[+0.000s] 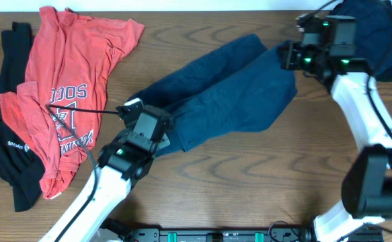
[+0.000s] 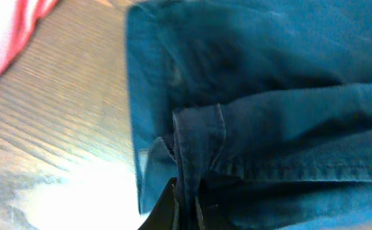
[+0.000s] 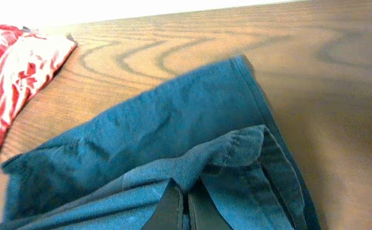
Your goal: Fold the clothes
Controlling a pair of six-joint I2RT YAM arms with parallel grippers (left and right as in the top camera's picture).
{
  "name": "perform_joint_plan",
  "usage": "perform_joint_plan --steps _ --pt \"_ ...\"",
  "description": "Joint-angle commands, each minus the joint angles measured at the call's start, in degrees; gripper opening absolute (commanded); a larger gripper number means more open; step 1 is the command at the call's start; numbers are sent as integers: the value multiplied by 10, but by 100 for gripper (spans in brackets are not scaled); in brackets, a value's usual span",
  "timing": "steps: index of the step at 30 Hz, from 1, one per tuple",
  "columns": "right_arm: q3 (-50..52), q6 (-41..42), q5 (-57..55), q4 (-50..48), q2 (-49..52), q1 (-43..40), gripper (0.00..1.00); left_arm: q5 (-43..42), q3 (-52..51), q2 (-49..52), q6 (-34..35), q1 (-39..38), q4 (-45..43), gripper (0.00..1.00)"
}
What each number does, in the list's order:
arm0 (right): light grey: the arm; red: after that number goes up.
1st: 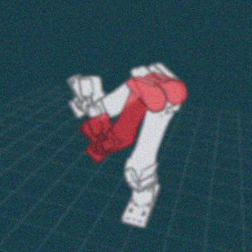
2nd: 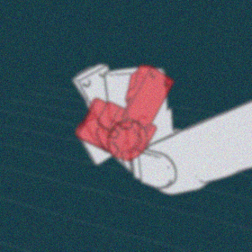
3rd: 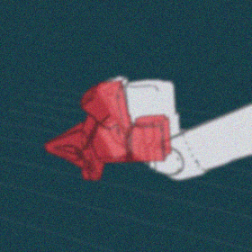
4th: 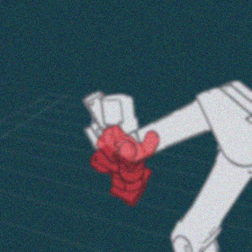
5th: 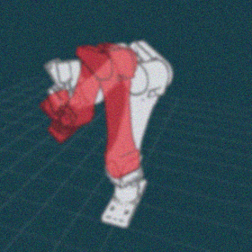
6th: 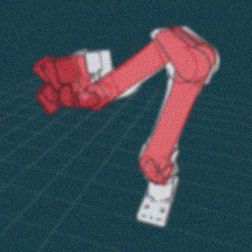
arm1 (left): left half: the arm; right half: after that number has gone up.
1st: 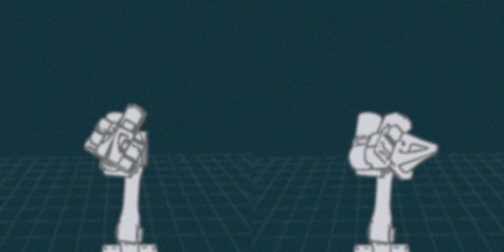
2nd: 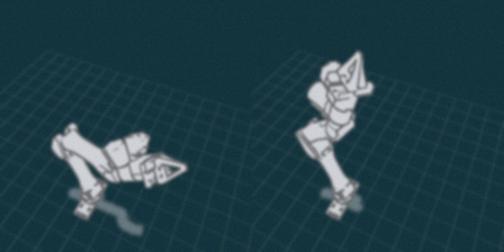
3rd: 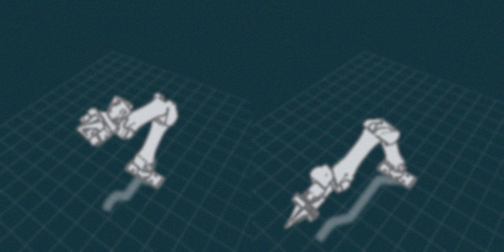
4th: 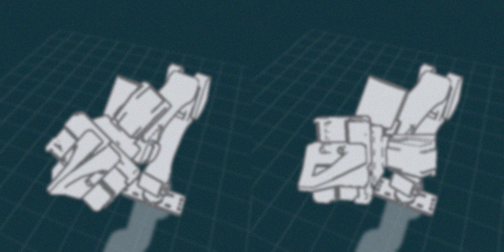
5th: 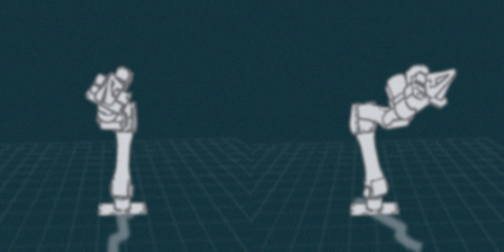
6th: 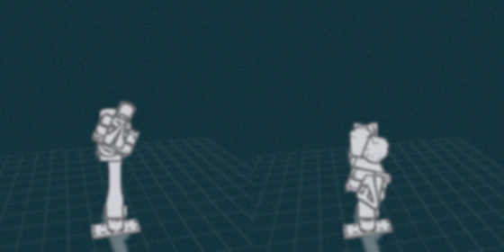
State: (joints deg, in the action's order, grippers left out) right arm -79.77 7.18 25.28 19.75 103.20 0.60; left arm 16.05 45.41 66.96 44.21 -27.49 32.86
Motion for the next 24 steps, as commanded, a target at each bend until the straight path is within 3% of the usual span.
perform_joint_plan --steps 1,7,18,24 --pt "-11 -13 -58 -68 32 19 1 148 -3 38 53 10 -9 6" --pt "-11 -12 -119 -196 84 61 1 234 -3 75 71 30 -80 6" --pt "-11 -12 -170 -307 167 79 1 236 -3 174 64 118 -271 6" --pt "-11 -10 -172 -327 196 81 1 236 -3 242 -34 144 -442 6"
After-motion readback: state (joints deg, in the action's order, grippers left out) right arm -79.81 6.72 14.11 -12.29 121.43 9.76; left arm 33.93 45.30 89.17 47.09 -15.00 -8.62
